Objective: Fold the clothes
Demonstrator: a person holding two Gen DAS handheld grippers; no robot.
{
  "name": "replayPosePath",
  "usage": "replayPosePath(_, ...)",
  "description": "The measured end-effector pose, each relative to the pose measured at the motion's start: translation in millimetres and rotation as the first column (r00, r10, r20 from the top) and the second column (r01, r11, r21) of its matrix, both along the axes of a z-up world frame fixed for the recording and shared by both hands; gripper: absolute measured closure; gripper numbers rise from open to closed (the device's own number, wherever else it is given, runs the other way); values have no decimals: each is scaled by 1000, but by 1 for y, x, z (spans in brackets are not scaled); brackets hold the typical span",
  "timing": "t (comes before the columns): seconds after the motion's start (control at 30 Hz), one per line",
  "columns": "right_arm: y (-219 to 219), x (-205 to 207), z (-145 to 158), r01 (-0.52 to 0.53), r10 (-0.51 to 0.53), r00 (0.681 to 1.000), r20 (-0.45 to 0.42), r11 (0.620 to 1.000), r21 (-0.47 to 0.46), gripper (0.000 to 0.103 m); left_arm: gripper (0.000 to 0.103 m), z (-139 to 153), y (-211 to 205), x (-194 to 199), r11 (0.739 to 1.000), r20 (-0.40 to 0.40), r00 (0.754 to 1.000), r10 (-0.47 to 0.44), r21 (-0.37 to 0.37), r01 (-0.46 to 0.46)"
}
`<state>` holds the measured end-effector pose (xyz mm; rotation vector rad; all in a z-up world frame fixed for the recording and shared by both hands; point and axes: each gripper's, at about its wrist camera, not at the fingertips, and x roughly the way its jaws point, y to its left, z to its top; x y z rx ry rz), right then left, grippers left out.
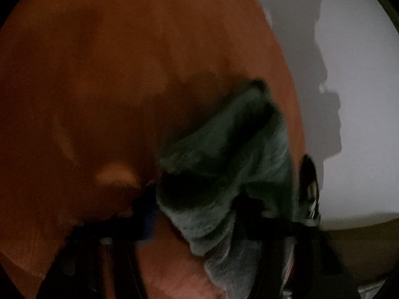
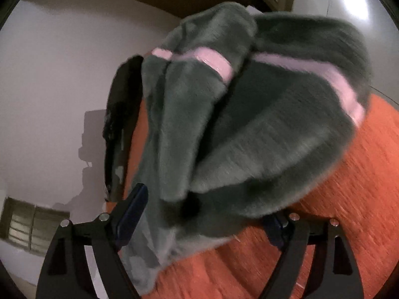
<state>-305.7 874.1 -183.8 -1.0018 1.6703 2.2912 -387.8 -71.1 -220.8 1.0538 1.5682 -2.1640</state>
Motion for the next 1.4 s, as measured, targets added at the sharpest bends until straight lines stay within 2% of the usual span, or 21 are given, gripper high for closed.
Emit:
replayPosePath(0.07,5,-10,5,26,-25,1000,-7,999,23,19,75,7,-7,-3,1000,-9,1000,0,-20,0)
replayPosePath(0.13,12,-24,3,34,-35,999,36,999,34,20,77,12,-16,-10,1000,-12,1000,5,-13,-5)
replayPosePath(0.17,15,-31,2,38,-40,998,57,999,39,25,78,10,-19,-12,1000,-3,1000,0,-4,0)
replayPosePath(0.2,17,-33,3,42,-45,997,70,998,44,53,79,10,-21,-16,1000,1,1000,-4,4,4)
replayPosePath(0.23,18,-32,4,46,-50,996,78,998,48,68,80,13,-24,-15,1000,-1,1000,-9,4,9)
replayPosePath(0.3,21,-30,6,54,-60,994,95,997,56,81,81,27,-21,-11,999,-30,999,-31,-27,31)
replayPosePath(0.33,22,-29,7,59,-65,993,103,996,60,82,81,35,-18,-10,998,-45,998,-43,-45,41)
replayPosePath(0.4,14,-10,27,32,-40,996,82,995,99,84,81,55,-21,3,996,-99,993,-72,-60,66)
replayPosePath(0.53,-3,53,61,-40,36,998,48,996,85,85,81,84,-46,43,997,-155,985,-74,-33,69)
replayPosePath(0.7,-26,124,63,-111,111,992,63,994,-5,85,81,90,-101,156,999,-207,978,-33,-25,28)
replayPosePath(0.83,-46,180,35,-186,186,967,172,982,-14,85,81,49,-123,233,998,-169,984,-63,13,66)
replayPosePath(0.97,-38,228,-7,-132,156,972,178,981,-141,85,81,-7,-131,296,991,-147,987,-60,107,76)
replayPosePath(1.03,-31,235,-20,-132,165,971,171,972,-192,79,79,-31,-133,312,984,-149,988,-46,163,70)
replayPosePath(1.07,-28,237,-26,-134,172,971,167,967,-216,71,77,-41,-135,313,980,-148,988,-41,189,69)
replayPosePath(1.1,-23,238,-27,-137,175,972,160,965,-223,68,75,-43,-137,306,979,-146,988,-44,193,72)
replayPosePath(1.13,-18,240,-18,-139,170,973,154,971,-195,67,75,-43,-139,297,979,-144,988,-50,190,77)
replayPosePath(1.2,-8,244,6,-142,158,977,141,984,-111,52,74,-36,-134,288,982,-133,988,-77,163,98)
replayPosePath(1.3,9,249,44,-151,145,980,134,988,37,50,74,-15,-138,285,982,-112,984,-142,106,153)
replayPosePath(1.4,24,244,68,-140,93,975,202,962,235,48,73,2,-139,284,976,-87,974,-208,49,213)
